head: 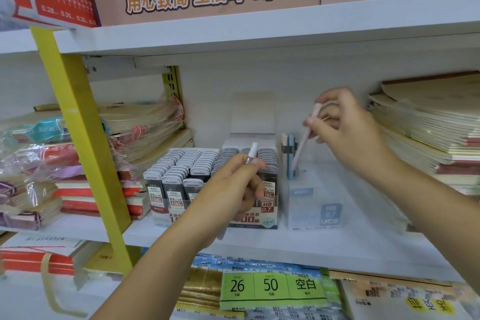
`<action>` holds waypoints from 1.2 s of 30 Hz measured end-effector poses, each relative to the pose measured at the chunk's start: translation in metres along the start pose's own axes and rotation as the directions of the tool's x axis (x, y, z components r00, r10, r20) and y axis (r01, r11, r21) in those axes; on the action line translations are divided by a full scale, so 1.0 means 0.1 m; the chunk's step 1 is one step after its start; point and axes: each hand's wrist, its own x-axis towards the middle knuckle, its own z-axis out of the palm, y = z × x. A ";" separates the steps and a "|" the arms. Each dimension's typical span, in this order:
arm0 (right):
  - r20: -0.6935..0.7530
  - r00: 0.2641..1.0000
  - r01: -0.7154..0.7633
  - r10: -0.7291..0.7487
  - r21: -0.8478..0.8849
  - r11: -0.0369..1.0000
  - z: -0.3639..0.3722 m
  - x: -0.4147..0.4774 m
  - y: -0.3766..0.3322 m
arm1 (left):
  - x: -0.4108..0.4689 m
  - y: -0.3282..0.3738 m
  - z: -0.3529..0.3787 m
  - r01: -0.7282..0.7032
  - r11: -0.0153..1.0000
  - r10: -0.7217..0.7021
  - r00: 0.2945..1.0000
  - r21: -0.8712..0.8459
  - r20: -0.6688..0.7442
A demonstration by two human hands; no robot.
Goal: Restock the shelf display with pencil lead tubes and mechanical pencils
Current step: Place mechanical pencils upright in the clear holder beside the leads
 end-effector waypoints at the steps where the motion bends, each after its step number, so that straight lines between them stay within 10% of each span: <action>1: 0.051 0.999 0.001 0.002 -0.071 0.997 0.05 -0.01 0.06 | 0.01 0.01 0.00 0.010 1.000 -0.010 1.000 -0.026 0.002; 27: 0.254 0.967 0.138 -0.018 -0.462 0.876 0.32 -0.01 0.17 | -0.07 -0.02 0.02 -0.058 0.995 0.065 0.995 0.085 -0.078; 31: 0.264 0.963 -0.069 0.051 0.060 0.996 0.21 -0.18 -0.16 | -0.03 0.02 0.09 -0.114 0.981 0.125 0.990 0.158 -0.065; 36: 0.331 0.938 -0.240 0.099 0.418 0.876 0.10 -0.29 -0.32 | 0.06 0.08 0.26 -0.185 0.950 0.205 0.977 0.252 -0.055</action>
